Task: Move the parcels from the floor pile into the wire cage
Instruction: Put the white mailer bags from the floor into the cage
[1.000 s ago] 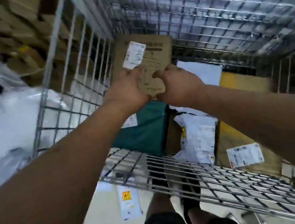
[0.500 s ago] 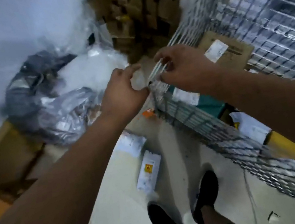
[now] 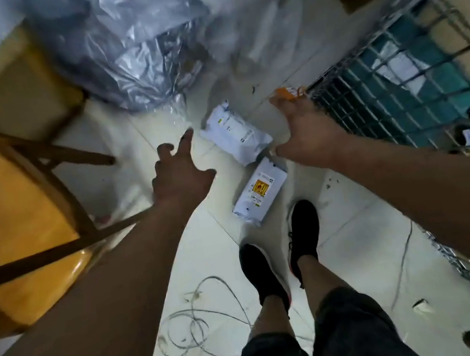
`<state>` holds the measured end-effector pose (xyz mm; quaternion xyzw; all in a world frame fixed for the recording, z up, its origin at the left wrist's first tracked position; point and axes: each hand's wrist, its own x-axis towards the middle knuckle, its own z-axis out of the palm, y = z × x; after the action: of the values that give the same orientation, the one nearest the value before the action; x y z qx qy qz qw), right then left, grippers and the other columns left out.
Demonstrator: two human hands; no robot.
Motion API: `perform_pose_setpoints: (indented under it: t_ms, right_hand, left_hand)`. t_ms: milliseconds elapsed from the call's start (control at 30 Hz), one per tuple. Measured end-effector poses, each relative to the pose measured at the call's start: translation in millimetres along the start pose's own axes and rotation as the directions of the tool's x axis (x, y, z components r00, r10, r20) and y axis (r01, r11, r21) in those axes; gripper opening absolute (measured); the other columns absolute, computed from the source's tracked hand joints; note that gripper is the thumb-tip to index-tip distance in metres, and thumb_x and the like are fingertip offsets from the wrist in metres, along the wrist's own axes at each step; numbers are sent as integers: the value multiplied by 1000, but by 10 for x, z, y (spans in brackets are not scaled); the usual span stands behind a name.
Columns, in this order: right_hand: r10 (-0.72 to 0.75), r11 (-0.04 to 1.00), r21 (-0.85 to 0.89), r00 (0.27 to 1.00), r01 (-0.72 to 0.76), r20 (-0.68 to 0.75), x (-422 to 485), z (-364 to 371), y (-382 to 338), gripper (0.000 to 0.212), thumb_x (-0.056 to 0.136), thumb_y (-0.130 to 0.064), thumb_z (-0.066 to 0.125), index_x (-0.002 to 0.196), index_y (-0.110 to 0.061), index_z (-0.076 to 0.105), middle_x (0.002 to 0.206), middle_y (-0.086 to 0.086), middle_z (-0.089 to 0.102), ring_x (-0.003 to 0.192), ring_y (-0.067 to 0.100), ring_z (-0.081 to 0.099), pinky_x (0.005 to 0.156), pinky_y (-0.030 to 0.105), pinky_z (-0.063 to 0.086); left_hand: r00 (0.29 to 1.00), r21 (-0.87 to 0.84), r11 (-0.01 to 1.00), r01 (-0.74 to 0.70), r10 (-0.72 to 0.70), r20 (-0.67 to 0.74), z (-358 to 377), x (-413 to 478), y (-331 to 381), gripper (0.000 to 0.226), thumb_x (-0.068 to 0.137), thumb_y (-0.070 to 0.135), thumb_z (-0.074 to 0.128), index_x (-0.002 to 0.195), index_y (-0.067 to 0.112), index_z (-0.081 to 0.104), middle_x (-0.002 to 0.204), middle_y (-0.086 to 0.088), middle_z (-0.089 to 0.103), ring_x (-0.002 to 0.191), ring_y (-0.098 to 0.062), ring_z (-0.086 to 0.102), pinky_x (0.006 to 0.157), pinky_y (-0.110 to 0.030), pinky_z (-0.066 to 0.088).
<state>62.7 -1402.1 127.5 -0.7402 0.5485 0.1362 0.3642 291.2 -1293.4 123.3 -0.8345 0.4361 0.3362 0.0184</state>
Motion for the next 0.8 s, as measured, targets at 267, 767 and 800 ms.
perform_pose_setpoints:
  t_ms: [267, 767, 800]
  right_hand:
    - [-45, 964, -249, 980, 94, 194, 686, 1007, 327, 103, 79, -34, 77, 160, -31, 14, 148, 17, 33, 129, 40, 44, 102, 49, 47]
    - [-136, 756, -565, 924, 330, 357, 1735, 3409, 1273, 109, 81, -18, 70, 163, -33, -1, 171, 8, -5, 157, 31, -6, 125, 54, 10]
    - [-167, 723, -590, 920, 359, 355, 1823, 3517, 1348, 107, 83, -18, 69, 163, -32, -2, 171, 9, -8, 157, 31, -10, 125, 55, 8]
  left_hand:
    - [972, 39, 981, 189, -192, 132, 1011, 443, -624, 92, 85, 45, 76, 160, 42, 22, 154, -7, 30, 133, -34, 47, 106, -52, 45]
    - [962, 307, 951, 25, -107, 251, 3889, 1126, -996, 156, 59, 72, 84, 159, 17, -22, 169, -19, 1, 154, -46, 3, 114, -73, 21]
    - [960, 322, 947, 6, -95, 262, 4041, 1185, -1029, 157, 59, 73, 83, 159, 14, -23, 169, -20, -2, 155, -46, 0, 113, -75, 19]
